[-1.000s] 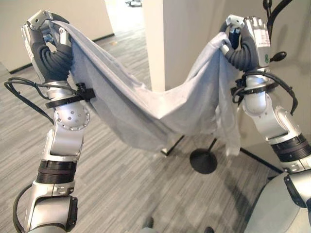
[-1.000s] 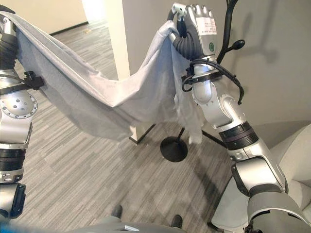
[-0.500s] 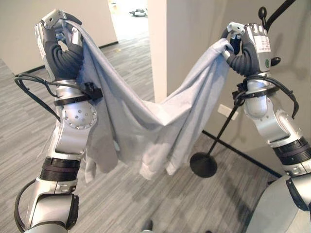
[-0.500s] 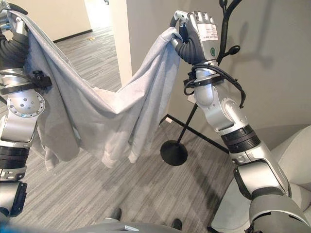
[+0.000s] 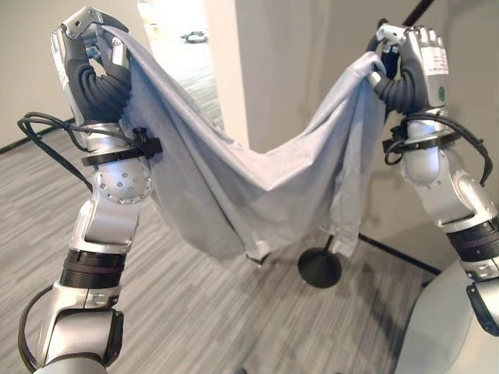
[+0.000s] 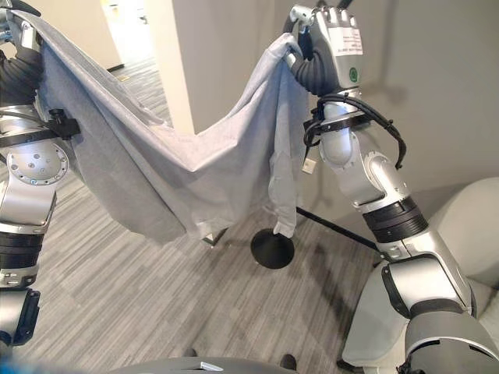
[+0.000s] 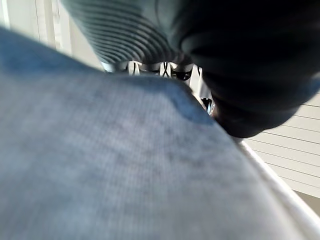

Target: Hang the clothes on the sofa on the clothes rack.

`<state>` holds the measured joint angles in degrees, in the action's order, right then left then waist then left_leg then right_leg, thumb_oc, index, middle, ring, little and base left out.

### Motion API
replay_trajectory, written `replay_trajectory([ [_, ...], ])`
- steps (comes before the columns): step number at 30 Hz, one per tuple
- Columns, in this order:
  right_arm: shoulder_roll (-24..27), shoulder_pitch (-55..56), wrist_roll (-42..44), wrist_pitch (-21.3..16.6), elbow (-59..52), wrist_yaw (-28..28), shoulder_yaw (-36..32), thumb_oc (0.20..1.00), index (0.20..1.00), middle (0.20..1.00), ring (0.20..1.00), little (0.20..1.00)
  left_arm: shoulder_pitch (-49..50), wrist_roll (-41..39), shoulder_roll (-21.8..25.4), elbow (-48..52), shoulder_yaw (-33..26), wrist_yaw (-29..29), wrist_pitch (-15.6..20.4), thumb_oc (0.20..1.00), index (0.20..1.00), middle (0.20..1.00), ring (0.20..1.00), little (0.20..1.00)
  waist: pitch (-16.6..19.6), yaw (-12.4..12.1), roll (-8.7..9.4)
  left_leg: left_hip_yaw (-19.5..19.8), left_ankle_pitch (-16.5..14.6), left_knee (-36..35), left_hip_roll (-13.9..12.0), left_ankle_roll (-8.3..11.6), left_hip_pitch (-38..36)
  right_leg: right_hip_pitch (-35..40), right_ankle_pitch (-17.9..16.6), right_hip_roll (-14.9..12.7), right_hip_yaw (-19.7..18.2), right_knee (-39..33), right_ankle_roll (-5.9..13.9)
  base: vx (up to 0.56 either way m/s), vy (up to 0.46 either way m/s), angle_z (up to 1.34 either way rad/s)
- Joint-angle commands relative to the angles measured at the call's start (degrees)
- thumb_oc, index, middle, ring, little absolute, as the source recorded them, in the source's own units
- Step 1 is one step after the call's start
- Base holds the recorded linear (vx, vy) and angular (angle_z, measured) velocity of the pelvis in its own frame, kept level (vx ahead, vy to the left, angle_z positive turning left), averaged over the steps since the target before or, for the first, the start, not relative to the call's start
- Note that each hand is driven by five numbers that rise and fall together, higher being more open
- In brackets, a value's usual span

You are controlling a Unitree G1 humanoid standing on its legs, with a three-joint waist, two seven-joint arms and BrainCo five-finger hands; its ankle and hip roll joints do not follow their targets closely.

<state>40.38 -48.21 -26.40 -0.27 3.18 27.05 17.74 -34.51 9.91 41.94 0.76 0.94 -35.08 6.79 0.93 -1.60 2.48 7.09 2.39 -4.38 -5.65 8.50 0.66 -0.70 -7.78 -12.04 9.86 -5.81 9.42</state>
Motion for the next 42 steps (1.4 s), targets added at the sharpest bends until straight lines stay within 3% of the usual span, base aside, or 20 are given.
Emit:
replay_trajectory([
  [1, 3.8, -1.5, 1.3, 0.2, 0.9, 0.7, -3.6, 0.2, 0.2, 0.2, 0.2, 0.2, -5.4, 1.3, 2.5, -3.6, 1.7, 0.3, 0.7, 0.2, 0.2, 0.2, 0.2, 0.2, 3.2, -0.7, -1.31, -1.5, -4.8, -0.6, 7.7, -7.15, -2.0, -0.8, 6.2, 2.2, -3.0, 0.8, 0.6, 0.02, 0.069, -0.28],
  [9, 2.9, -0.6, 1.2, -0.3, 1.1, -0.3, -2.9, 0.2, 0.2, 0.2, 0.2, 0.2, -4.5, 1.0, 1.8, -2.5, 2.1, 1.4, 0.6, 0.2, 0.2, 0.2, 0.2, 0.2, 1.8, -1.1, -0.44, -3.9, -6.0, -0.6, 7.7, -8.73, -4.1, -1.1, 4.3, 2.5, -3.0, 1.3, 0.77, 0.01, 0.023, -0.19],
  [10, 2.8, -1.0, 1.2, -0.3, 1.0, -0.2, -3.0, 0.2, 0.2, 0.2, 0.2, 0.2, -4.6, 0.8, 2.2, -2.3, 1.9, 1.4, 0.6, 0.2, 0.2, 0.2, 0.2, 0.2, 0.0, -1.3, -0.7, -4.9, -5.9, -0.6, 7.2, -9.01, -4.5, -3.0, 4.9, 2.6, -1.6, 6.2, 1.44, -0.07, -0.009, -0.17],
  [12, 2.8, -1.0, 1.0, -0.2, 0.7, -0.3, -3.3, 0.2, 0.2, 0.2, 0.2, 0.2, -4.6, 0.8, 2.4, -2.2, 1.7, 1.3, 0.5, 0.2, 0.2, 0.2, 0.2, 0.2, -0.5, -1.5, -0.72, -5.2, -5.9, -0.5, 7.0, -8.98, -4.9, -4.4, 5.3, 2.2, -1.4, 8.7, 2.07, 0.02, -0.083, -0.25],
  [14, 3.5, -1.3, 0.6, 0.3, 0.5, 0.1, -3.4, 0.2, 0.2, 0.2, 0.2, 0.2, -4.8, 0.6, 3.3, -1.9, 1.5, 1.2, 0.6, 0.2, 0.2, 0.2, 0.2, 0.2, -1.2, -1.2, -1.09, -5.2, -5.9, -0.6, 5.8, -8.4, -5.4, -5.0, 5.0, -0.9, -1.5, 8.6, 1.94, 0.1, -0.178, -0.22],
  [15, 3.6, -1.4, 0.6, 0.3, 0.5, 0.1, -3.3, 0.2, 0.2, 0.2, 0.2, 0.2, -4.9, 0.6, 3.3, -2.0, 1.5, 1.1, 0.6, 0.2, 0.2, 0.2, 0.2, 0.2, -1.2, -1.2, -1.12, -5.1, -5.9, -0.6, 5.8, -8.39, -5.4, -4.9, 4.9, -0.9, -1.5, 8.5, 1.95, 0.04, -0.124, -0.15],
  [17, 4.5, -2.9, 0.3, 0.7, 0.7, 1.1, -3.3, 0.2, 0.2, 0.2, 0.2, 0.2, -6.0, 0.4, 4.2, -1.6, 1.7, 0.8, 0.8, 0.2, 0.2, 0.2, 0.2, 0.2, -1.7, -0.9, -1.94, -4.3, -6.0, -0.6, 4.3, -7.71, -4.8, -6.2, 2.3, -5.0, -3.8, 5.0, 1.98, 0.15, -0.28, -0.02],
  [19, 4.6, -3.3, 0.1, 0.9, 0.8, 1.6, -3.4, 0.2, 0.2, 0.2, 0.2, 0.2, -6.4, 0.6, 4.3, -1.4, 1.5, 0.6, 0.9, 0.2, 0.2, 0.2, 0.2, 0.2, -1.7, -0.7, -1.82, -4.2, -6.5, -0.6, 3.7, -7.2, -4.8, -6.6, 1.0, -6.3, -4.5, 3.2, 2.55, 0.2, -0.329, 0.03],
  [20, 5.2, -4.1, -0.3, 1.1, 0.6, 1.9, -3.2, 0.2, 0.2, 0.2, 0.2, 0.2, -6.5, 0.6, 4.8, -1.0, 0.9, 0.3, 1.2, 0.2, 0.2, 0.2, 0.2, 0.2, -1.7, -0.7, -1.38, -4.1, -7.2, -0.6, 2.1, -5.93, -5.1, -8.1, -1.0, -7.8, -4.8, 1.2, 3.39, 0.24, -0.393, 0.04],
  [21, 6.3, -4.3, -0.6, 1.1, 0.2, 2.2, -3.2, 0.2, 0.2, 0.2, 0.2, 0.2, -6.8, 0.4, 4.5, -0.9, 0.9, 0.1, 1.2, 0.2, 0.2, 0.2, 0.2, 0.2, -1.7, -0.6, -0.6, -4.0, -7.4, -0.6, 1.7, -5.0, -5.0, -8.2, -0.2, -7.7, -3.9, 0.8, 3.53, 0.41, -0.753, 0.09],
  [22, 6.8, -4.6, -0.4, 1.0, -0.3, 2.4, -3.3, 0.2, 0.2, 0.2, 0.2, 0.2, -7.6, -0.1, 4.5, -1.5, 1.0, -0.4, 1.6, 0.2, 0.2, 0.2, 0.2, 0.2, -1.6, 0.1, 1.04, -4.1, -7.3, -0.6, -0.6, -2.9, -4.1, -7.7, 0.1, -6.5, -3.7, 0.8, 4.68, 0.26, -0.502, 0.13],
  [24, 7.9, -4.9, -0.4, 0.7, -0.8, 2.0, -3.3, 0.2, 0.2, 0.2, 0.2, 0.2, -7.6, -0.7, 4.8, -1.8, 1.1, -0.2, 1.7, 0.2, 0.2, 0.2, 0.2, 0.2, -1.5, 0.5, 1.36, -3.5, -6.6, -0.6, -2.4, -1.83, -3.0, -7.7, 0.5, -5.2, -3.5, 0.9, 4.44, 0.1, -0.392, 0.16],
  [27, 10.4, -6.8, 1.1, 0.1, -1.4, 3.4, -3.1, 0.2, 0.2, 0.2, 0.2, 0.2, -10.5, -1.2, 3.7, -2.7, 3.2, -1.2, 1.7, 0.2, 0.2, 0.2, 0.2, 0.2, -1.4, 1.9, 0.99, 0.0, -3.5, -0.6, -5.1, -0.09, 1.8, -8.5, 2.8, -0.6, -2.4, 0.8, 3.13, 0.06, -0.413, 0.21],
  [28, 11.4, -7.7, 1.6, -0.4, -1.8, 3.6, -2.8, 0.2, 0.2, 0.2, 0.2, 0.2, -10.8, -1.3, 3.6, -3.1, 3.2, -1.7, 1.8, 0.2, 0.2, 0.2, 0.2, 0.2, -1.2, 2.2, 0.35, 0.9, -1.3, -0.6, -5.0, 0.11, 4.1, -8.7, 4.2, 1.3, -1.2, 0.8, 2.46, 0.09, -0.279, 0.44],
  [31, 12.5, -9.1, 2.0, -0.8, -1.7, 3.8, -1.9, 0.2, 0.2, 0.2, 0.2, 0.2, -11.0, -1.5, 3.4, -3.2, 2.9, -1.9, 2.0, 0.2, 0.2, 0.2, 0.2, 0.2, -0.5, 2.4, -0.39, 1.5, -0.1, -0.6, -4.7, 0.31, 5.7, -8.7, 5.6, 2.3, -0.3, 0.8, 1.73, 0.11, -0.156, 0.2],
  [34, 11.9, -10.7, 2.1, -1.1, -0.8, 3.3, 0.0, 0.2, 0.2, 0.2, 0.2, 0.2, -9.6, -1.7, 3.3, -2.9, 1.6, -1.9, 1.9, 0.2, 0.2, 0.2, 0.2, 0.2, -0.4, 0.5, -0.66, 3.8, -0.7, -0.6, -2.1, -0.93, 6.0, -8.7, 6.4, 3.0, 0.3, 0.8, 1.35, 0.14, -0.121, 0.07],
  [37, 10.3, -10.4, 2.4, -1.2, -0.1, 2.2, 1.0, 0.2, 0.2, 0.2, 0.2, 0.2, -8.0, -1.4, 3.0, -2.1, 0.4, -1.6, 1.4, 0.2, 0.2, 0.2, 0.2, 0.2, -0.4, -0.8, -1.03, 3.7, -1.5, -0.6, 1.2, -1.98, 7.5, -8.1, 7.2, 3.2, 0.6, 0.8, 0.91, 0.07, -0.05, 0.05],
  [42, 8.5, -8.0, 2.0, -0.7, 1.3, 1.2, 0.3, 0.2, 0.2, 0.2, 0.2, 0.2, -6.9, -0.8, 2.0, -2.3, 0.0, -1.2, 1.1, 0.2, 0.2, 0.2, 0.2, 0.2, 0.7, -0.2, -1.17, 1.0, -1.8, -0.6, 2.3, -2.38, 6.9, -6.8, 7.4, 2.9, -0.4, 0.8, 0.71, 0.07, 0.033, 0.08],
])
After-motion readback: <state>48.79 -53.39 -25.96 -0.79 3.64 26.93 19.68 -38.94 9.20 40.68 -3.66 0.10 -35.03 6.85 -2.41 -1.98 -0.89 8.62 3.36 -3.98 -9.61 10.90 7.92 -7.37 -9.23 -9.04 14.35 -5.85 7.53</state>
